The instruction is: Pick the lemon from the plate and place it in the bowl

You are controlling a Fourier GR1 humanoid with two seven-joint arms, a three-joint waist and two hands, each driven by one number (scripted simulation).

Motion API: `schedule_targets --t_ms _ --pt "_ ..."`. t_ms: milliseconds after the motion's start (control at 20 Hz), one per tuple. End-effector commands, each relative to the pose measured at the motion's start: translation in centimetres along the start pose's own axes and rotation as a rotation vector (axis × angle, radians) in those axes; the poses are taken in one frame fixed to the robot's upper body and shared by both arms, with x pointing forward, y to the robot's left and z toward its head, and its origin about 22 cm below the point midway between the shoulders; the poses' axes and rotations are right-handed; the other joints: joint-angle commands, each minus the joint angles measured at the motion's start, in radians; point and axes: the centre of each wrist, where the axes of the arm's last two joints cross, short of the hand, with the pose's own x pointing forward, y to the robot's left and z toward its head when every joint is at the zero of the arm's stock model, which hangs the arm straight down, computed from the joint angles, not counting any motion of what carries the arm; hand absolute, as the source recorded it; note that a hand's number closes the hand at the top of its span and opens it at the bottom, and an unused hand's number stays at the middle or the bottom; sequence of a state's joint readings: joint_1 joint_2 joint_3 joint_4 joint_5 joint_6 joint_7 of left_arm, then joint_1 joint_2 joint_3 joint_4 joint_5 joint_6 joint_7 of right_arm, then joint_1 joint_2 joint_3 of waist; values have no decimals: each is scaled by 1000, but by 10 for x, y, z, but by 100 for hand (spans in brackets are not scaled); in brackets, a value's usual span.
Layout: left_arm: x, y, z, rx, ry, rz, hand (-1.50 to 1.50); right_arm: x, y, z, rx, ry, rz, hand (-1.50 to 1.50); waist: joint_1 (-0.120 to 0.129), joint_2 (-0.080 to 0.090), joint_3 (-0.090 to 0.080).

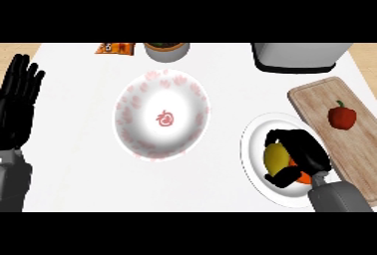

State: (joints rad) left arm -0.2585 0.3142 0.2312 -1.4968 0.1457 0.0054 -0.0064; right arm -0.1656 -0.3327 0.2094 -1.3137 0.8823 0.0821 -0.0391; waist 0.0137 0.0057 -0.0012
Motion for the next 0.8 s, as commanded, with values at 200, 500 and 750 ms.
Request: schedule_targets --t_ms 200,500,750 --pt "0 -8 -8 -31 -8 17 0 -115 -140 -7 65 42 206 150 35 13 4" --pt "6 -16 -10 -17 -36 8 0 -133 -180 -22 -98 29 245 150 24 7 4" --pt "-9 -6 -3 -2 -7 -7 0 -112 -230 -33 -162 -141 144 150 5 0 2"
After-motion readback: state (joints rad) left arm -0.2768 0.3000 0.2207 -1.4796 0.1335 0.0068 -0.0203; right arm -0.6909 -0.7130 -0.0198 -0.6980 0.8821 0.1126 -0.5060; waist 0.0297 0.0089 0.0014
